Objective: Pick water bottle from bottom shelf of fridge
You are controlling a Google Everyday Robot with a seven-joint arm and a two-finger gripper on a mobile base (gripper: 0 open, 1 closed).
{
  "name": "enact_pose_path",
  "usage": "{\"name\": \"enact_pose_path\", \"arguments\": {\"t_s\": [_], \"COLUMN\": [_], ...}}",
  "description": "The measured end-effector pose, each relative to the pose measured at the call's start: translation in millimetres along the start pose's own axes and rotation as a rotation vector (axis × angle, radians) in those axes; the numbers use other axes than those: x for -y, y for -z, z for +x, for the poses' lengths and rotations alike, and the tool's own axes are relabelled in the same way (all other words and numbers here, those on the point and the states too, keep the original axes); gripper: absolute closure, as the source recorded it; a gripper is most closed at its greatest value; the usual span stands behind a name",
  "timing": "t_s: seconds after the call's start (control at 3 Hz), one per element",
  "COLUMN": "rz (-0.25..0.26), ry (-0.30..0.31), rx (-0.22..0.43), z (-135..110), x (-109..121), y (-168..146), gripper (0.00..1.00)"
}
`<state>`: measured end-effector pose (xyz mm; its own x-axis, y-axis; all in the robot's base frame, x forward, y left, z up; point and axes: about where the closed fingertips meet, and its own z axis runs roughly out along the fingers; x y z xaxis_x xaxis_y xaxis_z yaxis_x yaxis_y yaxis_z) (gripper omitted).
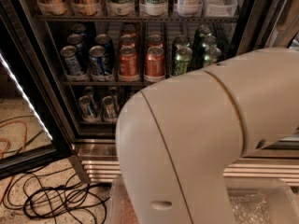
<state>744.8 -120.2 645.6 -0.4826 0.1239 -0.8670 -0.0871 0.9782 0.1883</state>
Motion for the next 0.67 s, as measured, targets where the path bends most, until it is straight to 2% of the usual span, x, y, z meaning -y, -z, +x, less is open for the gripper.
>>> {"name": "enact_pose_path", "arguments": {"t_s": [0.67], "rz": [0.003], "ry": [0.005], "rx": [0.019], "z": [0.9], "x": [1.3], "y": [-0.3], "gripper": [1.00]}}
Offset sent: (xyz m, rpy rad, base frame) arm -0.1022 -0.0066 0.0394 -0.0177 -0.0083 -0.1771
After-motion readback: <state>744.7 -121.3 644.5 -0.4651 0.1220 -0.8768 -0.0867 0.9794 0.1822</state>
